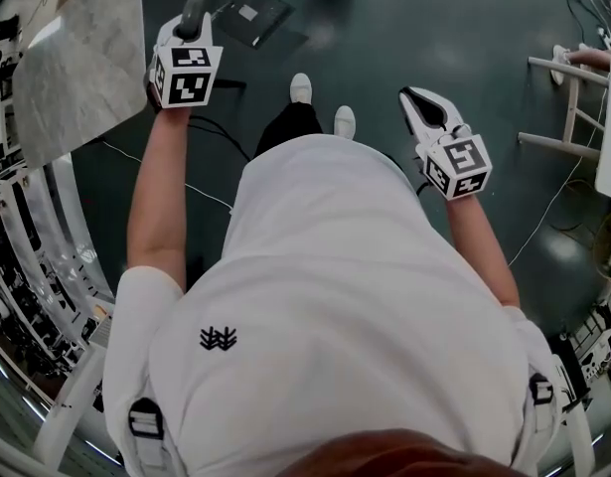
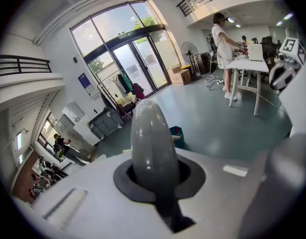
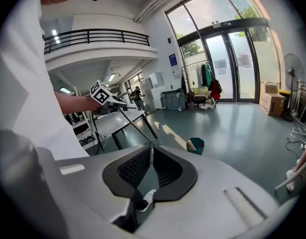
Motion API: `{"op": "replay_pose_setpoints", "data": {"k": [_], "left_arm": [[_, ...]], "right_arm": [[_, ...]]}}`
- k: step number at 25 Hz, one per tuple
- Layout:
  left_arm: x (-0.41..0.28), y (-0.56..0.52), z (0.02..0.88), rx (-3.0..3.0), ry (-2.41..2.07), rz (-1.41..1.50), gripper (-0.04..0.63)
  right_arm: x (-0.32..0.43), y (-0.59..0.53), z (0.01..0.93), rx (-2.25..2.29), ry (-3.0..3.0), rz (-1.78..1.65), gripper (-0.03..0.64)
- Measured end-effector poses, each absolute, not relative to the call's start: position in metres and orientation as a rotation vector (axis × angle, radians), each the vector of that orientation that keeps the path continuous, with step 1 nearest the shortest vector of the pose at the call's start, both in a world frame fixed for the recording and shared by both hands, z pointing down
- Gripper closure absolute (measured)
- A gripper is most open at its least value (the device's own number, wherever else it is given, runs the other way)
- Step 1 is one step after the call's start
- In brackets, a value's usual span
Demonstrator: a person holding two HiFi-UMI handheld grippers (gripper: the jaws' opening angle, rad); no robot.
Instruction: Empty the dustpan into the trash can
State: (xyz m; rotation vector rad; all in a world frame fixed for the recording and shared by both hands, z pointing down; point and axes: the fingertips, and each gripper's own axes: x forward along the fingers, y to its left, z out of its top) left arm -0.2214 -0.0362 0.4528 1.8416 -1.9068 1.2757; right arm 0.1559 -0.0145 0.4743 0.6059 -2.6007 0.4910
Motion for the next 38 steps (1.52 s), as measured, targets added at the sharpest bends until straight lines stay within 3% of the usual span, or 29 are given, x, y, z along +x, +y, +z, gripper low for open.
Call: {"op": "replay_pose_setpoints", "data": {"k": [11,26,38], "left_arm": [[-0.200,0.023,0.463,1.847,-1.876,1.174,0.525],[-0.233,0.052,0.468,1.889,-1.849,1.076,0.525],[-0.182,0.012,0.491,1.804,-1.865,0.959,0.525]], "right_arm": [[0.125,0.015,0.460,0.537,-2.645,0.438,0.601],[0.069,0.036,0.447,0.568,-2.612,0.374,0.614],[0.125,-0.012,0.461,0.513,-2.599,0.357,0.614]]}}
